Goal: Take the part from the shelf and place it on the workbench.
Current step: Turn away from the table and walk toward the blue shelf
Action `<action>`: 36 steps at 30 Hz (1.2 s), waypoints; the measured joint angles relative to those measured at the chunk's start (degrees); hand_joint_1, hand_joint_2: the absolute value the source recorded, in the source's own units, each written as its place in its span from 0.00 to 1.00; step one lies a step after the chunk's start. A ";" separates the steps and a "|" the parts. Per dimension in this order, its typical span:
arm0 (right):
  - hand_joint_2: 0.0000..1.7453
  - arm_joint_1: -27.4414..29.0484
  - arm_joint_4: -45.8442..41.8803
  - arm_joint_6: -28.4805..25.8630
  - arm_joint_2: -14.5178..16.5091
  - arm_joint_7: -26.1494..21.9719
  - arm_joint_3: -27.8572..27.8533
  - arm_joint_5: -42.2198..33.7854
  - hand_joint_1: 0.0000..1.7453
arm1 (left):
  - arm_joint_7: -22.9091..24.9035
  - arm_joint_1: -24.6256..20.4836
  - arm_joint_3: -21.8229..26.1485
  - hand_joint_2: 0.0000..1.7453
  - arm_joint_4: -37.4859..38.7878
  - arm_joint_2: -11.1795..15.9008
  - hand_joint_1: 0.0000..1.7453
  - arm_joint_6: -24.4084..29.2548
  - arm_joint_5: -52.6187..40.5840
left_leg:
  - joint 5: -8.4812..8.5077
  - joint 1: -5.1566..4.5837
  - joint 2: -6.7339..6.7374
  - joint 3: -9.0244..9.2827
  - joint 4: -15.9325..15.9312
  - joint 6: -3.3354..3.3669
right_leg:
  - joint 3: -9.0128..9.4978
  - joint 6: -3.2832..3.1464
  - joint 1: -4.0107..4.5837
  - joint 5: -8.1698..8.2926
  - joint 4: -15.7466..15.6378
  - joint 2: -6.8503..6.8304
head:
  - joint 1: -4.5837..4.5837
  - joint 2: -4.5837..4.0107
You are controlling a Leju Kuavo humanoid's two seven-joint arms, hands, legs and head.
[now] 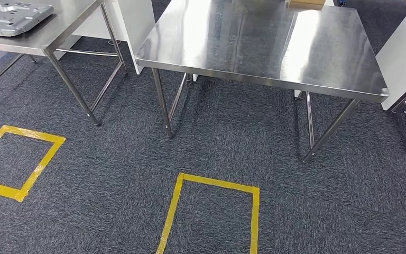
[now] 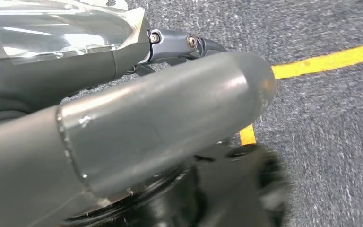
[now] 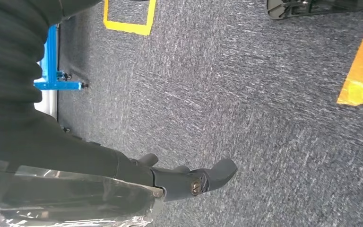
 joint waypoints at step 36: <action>0.00 -0.31 0.02 1.11 0.65 -0.07 -0.04 -1.02 0.00 | 0.64 -1.26 0.04 0.00 -0.01 0.14 0.00 -0.60 -1.02 | 0.01 -0.33 -0.21 5.71 -9.61 1.02 | -3.16 2.27 0.37 2.47 1.08 0.12 | -0.09 0.00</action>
